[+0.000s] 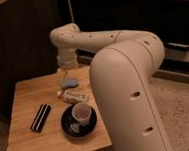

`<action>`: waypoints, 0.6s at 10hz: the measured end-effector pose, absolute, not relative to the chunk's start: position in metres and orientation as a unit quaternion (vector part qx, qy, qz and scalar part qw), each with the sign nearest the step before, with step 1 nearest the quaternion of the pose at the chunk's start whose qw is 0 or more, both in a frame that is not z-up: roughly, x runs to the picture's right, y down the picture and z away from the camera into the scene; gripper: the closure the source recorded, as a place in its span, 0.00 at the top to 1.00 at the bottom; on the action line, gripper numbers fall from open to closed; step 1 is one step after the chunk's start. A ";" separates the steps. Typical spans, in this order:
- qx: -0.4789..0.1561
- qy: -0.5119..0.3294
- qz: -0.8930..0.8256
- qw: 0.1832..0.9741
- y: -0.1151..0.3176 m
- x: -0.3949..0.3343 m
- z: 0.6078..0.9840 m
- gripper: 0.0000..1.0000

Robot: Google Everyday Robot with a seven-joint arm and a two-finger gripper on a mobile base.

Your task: Move the arm in a circular motion

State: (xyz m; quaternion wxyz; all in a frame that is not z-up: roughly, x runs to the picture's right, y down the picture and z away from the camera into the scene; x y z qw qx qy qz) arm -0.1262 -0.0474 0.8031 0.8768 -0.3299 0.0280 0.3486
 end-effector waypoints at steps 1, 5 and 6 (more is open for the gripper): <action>-0.325 0.044 0.378 0.866 -0.054 -0.093 0.815 0.80; -0.308 0.087 0.456 0.831 -0.040 0.013 0.811 0.80; -0.303 0.096 0.473 0.822 -0.034 0.038 0.805 0.80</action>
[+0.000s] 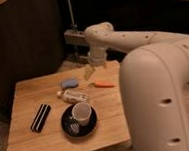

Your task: Move the arm in a circular motion

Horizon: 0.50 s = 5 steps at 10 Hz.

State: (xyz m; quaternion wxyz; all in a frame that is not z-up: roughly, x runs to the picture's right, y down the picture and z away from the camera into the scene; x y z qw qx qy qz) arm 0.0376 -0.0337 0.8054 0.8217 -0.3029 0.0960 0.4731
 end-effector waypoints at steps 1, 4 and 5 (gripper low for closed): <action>-0.299 0.105 0.488 0.813 -0.027 0.060 0.799 0.80; -0.287 0.136 0.526 0.789 0.002 0.120 0.776 0.80; -0.280 0.151 0.543 0.778 0.019 0.146 0.759 0.80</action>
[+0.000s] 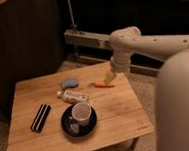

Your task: Move the arm in a circular motion

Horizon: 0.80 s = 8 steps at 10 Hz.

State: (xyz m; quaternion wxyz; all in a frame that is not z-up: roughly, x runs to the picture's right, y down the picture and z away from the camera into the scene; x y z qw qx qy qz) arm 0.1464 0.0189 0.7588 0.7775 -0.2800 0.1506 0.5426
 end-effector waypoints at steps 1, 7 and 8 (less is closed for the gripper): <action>-0.276 0.160 0.552 0.770 0.032 0.162 0.746 0.80; -0.299 0.174 0.525 0.778 0.118 0.181 0.666 0.80; -0.308 0.166 0.509 0.786 0.125 0.166 0.660 0.80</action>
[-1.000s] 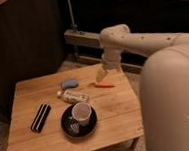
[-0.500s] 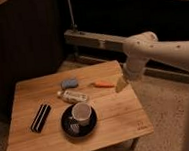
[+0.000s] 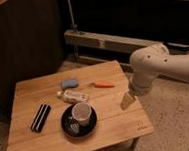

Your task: Move the arm in a circular motion

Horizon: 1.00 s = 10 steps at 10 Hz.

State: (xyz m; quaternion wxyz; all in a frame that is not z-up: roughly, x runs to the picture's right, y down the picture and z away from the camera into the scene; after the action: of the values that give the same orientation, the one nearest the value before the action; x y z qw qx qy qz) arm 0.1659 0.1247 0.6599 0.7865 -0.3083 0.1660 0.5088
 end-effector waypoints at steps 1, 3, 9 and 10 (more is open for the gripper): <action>-0.316 0.159 0.495 0.793 0.129 0.152 0.656 0.80; -0.345 0.134 0.446 0.815 0.136 0.092 0.651 0.80; -0.393 0.049 0.302 0.867 0.130 -0.076 0.651 0.80; -0.393 0.036 0.284 0.874 0.125 -0.097 0.653 0.80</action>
State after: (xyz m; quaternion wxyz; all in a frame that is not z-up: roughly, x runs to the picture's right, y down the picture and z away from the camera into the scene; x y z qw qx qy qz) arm -0.0969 0.1251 0.6526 0.8739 -0.3929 0.0361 0.2839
